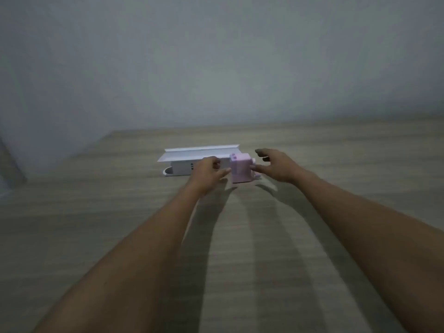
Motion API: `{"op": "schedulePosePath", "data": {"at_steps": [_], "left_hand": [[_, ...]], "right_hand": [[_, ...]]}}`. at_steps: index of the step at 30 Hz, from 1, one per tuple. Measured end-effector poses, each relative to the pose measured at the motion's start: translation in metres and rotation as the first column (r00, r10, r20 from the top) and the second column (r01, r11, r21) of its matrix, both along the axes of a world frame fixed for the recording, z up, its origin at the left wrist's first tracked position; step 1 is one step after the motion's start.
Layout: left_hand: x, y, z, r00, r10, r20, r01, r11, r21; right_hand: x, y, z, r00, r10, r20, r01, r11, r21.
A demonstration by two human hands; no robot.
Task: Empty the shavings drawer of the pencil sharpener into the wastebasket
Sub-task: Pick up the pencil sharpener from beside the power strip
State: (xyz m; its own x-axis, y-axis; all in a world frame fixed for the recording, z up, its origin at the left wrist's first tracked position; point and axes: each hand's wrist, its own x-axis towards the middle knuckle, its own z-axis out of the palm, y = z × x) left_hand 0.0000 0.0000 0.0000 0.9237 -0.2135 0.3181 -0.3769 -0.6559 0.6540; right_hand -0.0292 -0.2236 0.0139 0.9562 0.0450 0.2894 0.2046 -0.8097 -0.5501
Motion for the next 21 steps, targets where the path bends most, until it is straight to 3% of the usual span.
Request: {"op": "schedulePosePath", "data": {"at_steps": [6,11,21], "left_hand": [[0.021,-0.016,-0.024,0.984,-0.137,-0.117,0.118,0.980,-0.159],[0.030,-0.021,-0.027,0.993,-0.111,-0.048,0.104,0.986,-0.134],[-0.023,0.008,0.019,0.997,-0.078,0.012,0.079,0.985,-0.151]], "right_hand": [[0.029,-0.002,-0.024,0.997,0.070,-0.031,-0.063,0.977,0.202],[0.035,0.002,-0.027,0.997,0.071,-0.027,-0.058,0.940,0.336],[-0.026,0.018,0.019,0.993,0.117,-0.017,-0.103,0.931,0.351]]}}
